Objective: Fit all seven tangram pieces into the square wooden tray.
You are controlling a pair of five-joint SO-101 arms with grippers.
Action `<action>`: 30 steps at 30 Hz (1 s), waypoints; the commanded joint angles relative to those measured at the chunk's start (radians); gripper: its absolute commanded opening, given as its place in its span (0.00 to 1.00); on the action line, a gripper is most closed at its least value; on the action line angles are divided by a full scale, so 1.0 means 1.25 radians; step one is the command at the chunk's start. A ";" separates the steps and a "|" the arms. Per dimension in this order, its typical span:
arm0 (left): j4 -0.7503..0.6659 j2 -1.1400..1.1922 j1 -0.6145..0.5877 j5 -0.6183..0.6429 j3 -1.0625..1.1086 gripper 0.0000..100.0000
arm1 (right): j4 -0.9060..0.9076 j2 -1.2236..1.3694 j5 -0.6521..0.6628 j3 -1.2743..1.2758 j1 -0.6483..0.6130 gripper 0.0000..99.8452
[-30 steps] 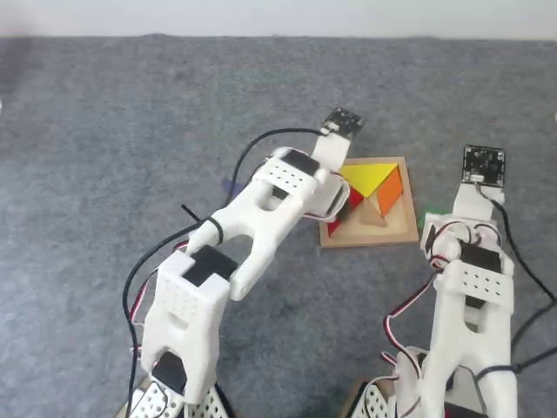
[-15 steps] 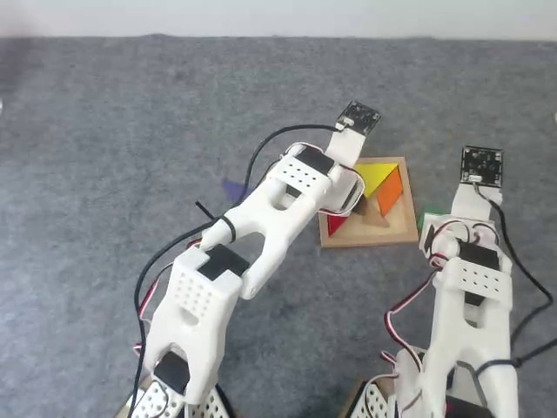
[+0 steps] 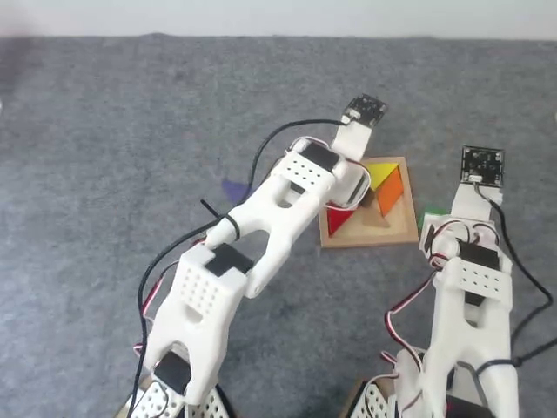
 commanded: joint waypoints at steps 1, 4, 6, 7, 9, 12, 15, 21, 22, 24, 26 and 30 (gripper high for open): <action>0.058 -0.001 -0.002 0.006 -0.058 0.25 | -0.012 -0.001 0.017 -0.026 0.004 0.02; 0.074 0.005 -0.001 0.007 -0.064 0.25 | -0.012 -0.001 0.018 -0.026 -0.003 0.02; 0.074 0.006 0.000 0.007 -0.064 0.25 | -0.012 -0.001 0.018 -0.026 -0.012 0.02; 0.074 0.005 0.000 0.009 -0.064 0.25 | -0.012 -0.001 0.018 -0.025 -0.012 0.02; 0.074 0.001 -0.007 0.012 -0.072 0.25 | -0.012 -0.001 0.018 -0.023 -0.012 0.02; 0.097 0.001 -0.034 0.020 -0.117 0.25 | -0.012 -0.001 0.018 -0.023 -0.012 0.02; 0.147 0.001 -0.047 0.020 -0.145 0.25 | -0.012 -0.001 0.018 -0.023 -0.012 0.02; 0.162 0.011 -0.038 0.020 -0.147 0.25 | -0.012 -0.001 0.018 -0.023 -0.012 0.02; 0.158 0.014 -0.036 0.020 -0.141 0.25 | -0.012 -0.001 0.018 -0.023 -0.012 0.02; 0.152 0.022 -0.025 0.020 -0.133 0.25 | -0.012 -0.001 0.018 -0.023 -0.012 0.02; 0.152 0.034 -0.016 0.020 -0.129 0.25 | -0.012 -0.001 0.018 -0.023 -0.012 0.02; 0.151 0.064 -0.012 0.020 -0.137 0.24 | -0.012 -0.001 0.018 -0.023 -0.012 0.02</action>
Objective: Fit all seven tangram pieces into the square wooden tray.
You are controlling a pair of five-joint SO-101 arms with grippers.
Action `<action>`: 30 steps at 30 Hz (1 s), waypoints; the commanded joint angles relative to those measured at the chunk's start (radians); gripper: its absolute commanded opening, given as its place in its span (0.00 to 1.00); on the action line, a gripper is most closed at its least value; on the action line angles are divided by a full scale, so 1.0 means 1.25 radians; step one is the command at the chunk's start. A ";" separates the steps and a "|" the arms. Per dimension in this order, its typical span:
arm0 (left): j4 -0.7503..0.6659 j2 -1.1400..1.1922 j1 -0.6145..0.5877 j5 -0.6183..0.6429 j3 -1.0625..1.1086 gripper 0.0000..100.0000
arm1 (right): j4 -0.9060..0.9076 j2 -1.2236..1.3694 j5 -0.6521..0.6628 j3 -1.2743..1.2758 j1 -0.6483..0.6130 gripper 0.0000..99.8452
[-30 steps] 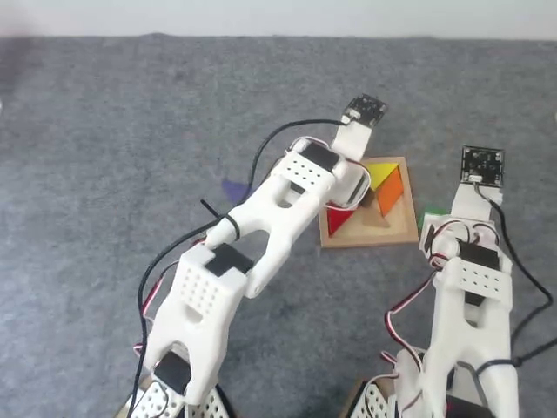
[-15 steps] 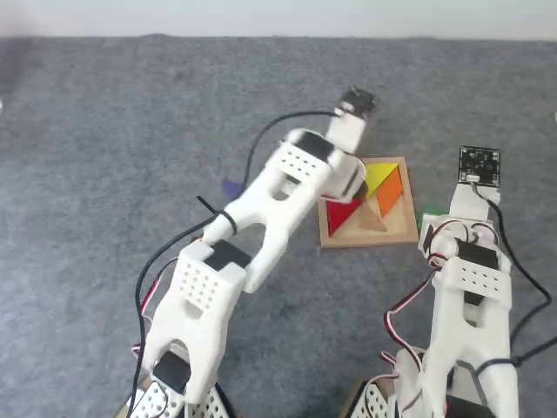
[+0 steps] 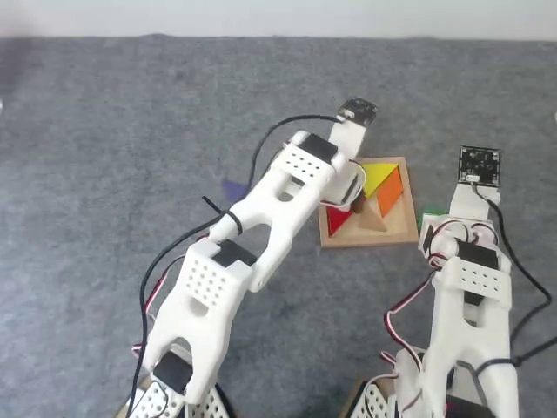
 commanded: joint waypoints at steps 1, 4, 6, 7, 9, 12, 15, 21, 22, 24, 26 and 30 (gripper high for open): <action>-0.002 -0.009 0.004 0.009 -0.018 0.24 | -0.012 -0.001 0.011 -0.023 -0.007 0.02; -0.002 -0.006 0.004 0.009 -0.026 0.24 | -0.012 -0.001 0.011 -0.023 -0.007 0.02; -0.018 -0.006 0.004 0.009 -0.028 0.24 | -0.012 -0.001 0.011 -0.023 -0.007 0.02; -0.027 -0.006 0.004 0.007 -0.028 0.24 | -0.012 -0.001 0.011 -0.023 -0.006 0.02; -0.038 -0.007 0.006 0.002 -0.029 0.24 | -0.012 -0.001 0.011 -0.023 -0.006 0.02; -0.039 -0.005 0.017 -0.016 -0.045 0.24 | -0.012 -0.001 0.011 -0.023 -0.006 0.02; -0.041 -0.005 0.031 -0.025 -0.067 0.24 | -0.012 -0.001 0.011 -0.023 -0.006 0.02; -0.042 0.002 0.042 -0.026 -0.090 0.24 | -0.010 -0.001 0.011 -0.023 -0.006 0.02; -0.043 0.011 0.042 -0.027 -0.096 0.24 | -0.010 -0.001 0.011 -0.023 -0.006 0.02; -0.038 0.039 0.038 -0.037 -0.129 0.24 | -0.010 -0.001 0.011 -0.022 -0.006 0.02; -0.010 0.064 0.032 -0.037 -0.174 0.24 | -0.010 -0.001 0.011 -0.022 -0.006 0.02; 0.083 0.102 0.023 -0.034 -0.292 0.24 | -0.010 -0.001 0.011 -0.022 -0.006 0.02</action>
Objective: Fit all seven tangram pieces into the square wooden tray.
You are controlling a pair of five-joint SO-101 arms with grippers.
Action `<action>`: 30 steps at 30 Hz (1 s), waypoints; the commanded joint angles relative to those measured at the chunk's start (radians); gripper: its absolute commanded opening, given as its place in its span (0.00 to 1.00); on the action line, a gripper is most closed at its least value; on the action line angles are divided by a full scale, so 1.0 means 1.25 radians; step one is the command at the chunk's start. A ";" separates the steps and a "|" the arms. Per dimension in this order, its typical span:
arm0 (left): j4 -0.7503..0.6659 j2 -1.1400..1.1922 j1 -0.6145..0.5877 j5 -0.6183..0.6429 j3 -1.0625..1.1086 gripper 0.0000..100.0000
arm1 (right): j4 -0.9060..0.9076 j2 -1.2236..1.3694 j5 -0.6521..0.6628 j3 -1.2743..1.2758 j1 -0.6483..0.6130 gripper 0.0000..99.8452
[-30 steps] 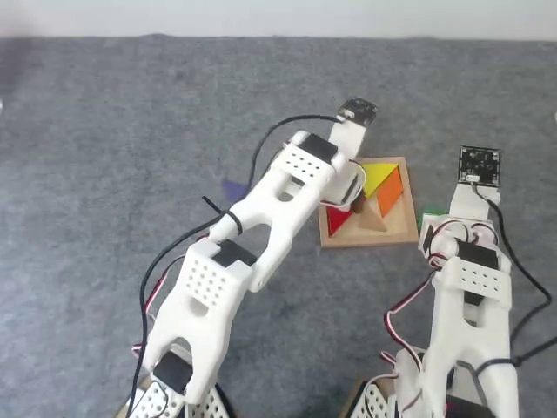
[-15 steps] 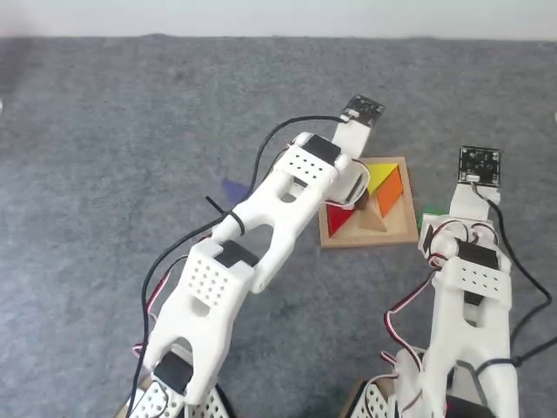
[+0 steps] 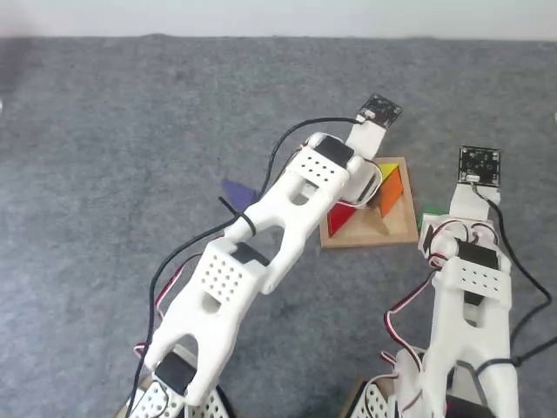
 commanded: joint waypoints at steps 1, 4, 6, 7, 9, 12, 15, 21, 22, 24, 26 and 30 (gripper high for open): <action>0.072 0.001 -0.014 -0.001 -0.118 0.24 | -0.010 -0.001 0.011 -0.022 -0.007 0.02; 0.113 0.011 -0.021 0.001 -0.186 0.24 | -0.010 -0.001 0.011 -0.022 -0.007 0.02; 0.136 0.009 -0.029 0.002 -0.217 0.24 | -0.010 -0.001 0.011 -0.022 -0.007 0.02; 0.153 0.005 -0.037 0.002 -0.230 0.24 | -0.010 -0.001 0.011 -0.022 -0.007 0.02; 0.200 0.005 -0.050 0.002 -0.255 0.24 | -0.010 -0.001 0.011 -0.022 -0.007 0.02; 0.266 0.014 -0.061 0.002 -0.260 0.24 | -0.010 -0.001 0.011 -0.022 -0.007 0.02; 0.284 0.029 -0.056 0.018 -0.236 0.24 | -0.010 -0.001 0.011 -0.022 -0.006 0.02; 0.290 0.071 0.002 0.028 -0.196 0.24 | 0.002 0.001 0.012 -0.027 -0.003 0.02; 0.281 0.081 0.011 0.028 -0.195 0.24 | 0.008 0.001 0.012 -0.029 -0.003 0.02; 0.266 0.102 0.023 0.029 -0.197 0.24 | 0.012 0.001 0.012 -0.032 -0.004 0.02; 0.249 0.115 0.028 0.029 -0.201 0.24 | 0.012 0.001 0.012 -0.032 -0.004 0.02; 0.230 0.125 0.016 0.027 -0.250 0.24 | 0.012 0.001 0.012 -0.032 -0.004 0.02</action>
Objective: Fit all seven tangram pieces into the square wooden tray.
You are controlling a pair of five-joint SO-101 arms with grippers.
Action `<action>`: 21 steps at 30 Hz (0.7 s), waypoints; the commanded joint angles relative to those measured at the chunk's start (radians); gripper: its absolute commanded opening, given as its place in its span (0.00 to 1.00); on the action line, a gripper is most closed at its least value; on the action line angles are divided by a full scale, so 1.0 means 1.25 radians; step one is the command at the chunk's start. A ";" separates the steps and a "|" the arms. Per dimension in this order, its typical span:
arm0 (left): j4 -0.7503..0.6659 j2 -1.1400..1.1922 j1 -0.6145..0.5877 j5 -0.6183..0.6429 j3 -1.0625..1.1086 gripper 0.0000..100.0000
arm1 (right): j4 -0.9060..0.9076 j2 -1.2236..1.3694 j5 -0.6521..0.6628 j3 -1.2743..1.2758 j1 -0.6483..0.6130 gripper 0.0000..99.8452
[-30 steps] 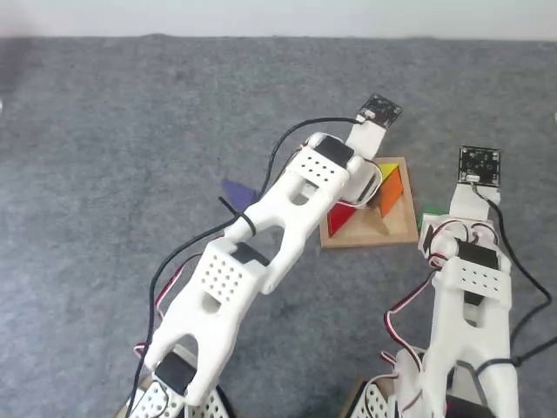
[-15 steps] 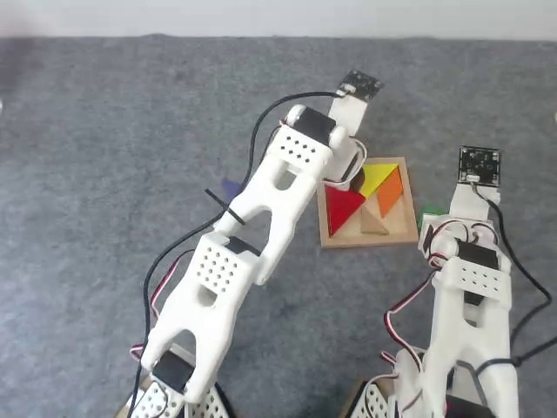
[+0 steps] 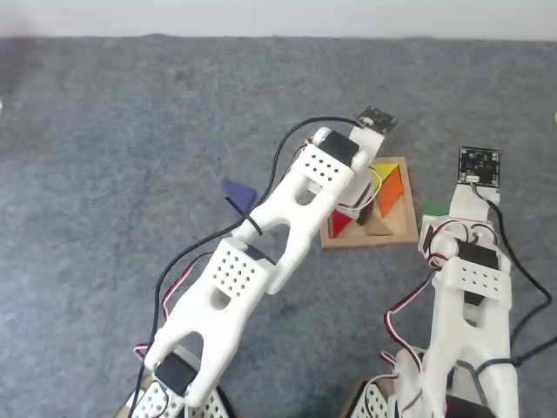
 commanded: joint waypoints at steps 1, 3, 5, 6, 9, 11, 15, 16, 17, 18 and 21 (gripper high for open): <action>-0.027 0.006 -0.005 0.004 -0.052 0.24 | 0.003 0.001 0.010 -0.031 -0.006 0.02; -0.027 0.006 -0.015 0.001 -0.074 0.24 | 0.003 0.001 0.010 -0.029 -0.006 0.02; -0.028 0.006 -0.020 -0.017 -0.089 0.24 | 0.003 0.001 0.010 -0.029 -0.006 0.02; -0.036 0.006 -0.020 -0.022 -0.090 0.24 | 0.003 0.001 0.010 -0.029 -0.006 0.02; -0.072 0.006 -0.021 -0.027 -0.091 0.24 | 0.003 0.001 0.010 -0.028 -0.007 0.02; -0.095 0.006 -0.021 -0.042 -0.091 0.24 | 0.003 0.001 0.010 -0.028 -0.007 0.02; -0.102 -0.011 -0.044 -0.055 -0.118 0.24 | 0.025 0.003 0.053 -0.028 -0.048 0.02; -0.090 -0.027 -0.065 -0.052 -0.153 0.24 | 0.045 0.010 0.072 -0.034 -0.067 0.02; -0.063 -0.047 -0.096 -0.039 -0.196 0.24 | 0.064 0.023 0.087 -0.048 -0.087 0.02; -0.027 -0.069 -0.126 -0.017 -0.238 0.24 | 0.089 0.041 0.101 -0.069 -0.100 0.02; 0.113 -0.133 -0.231 0.027 -0.369 0.24 | 0.201 0.131 0.114 -0.189 -0.110 0.02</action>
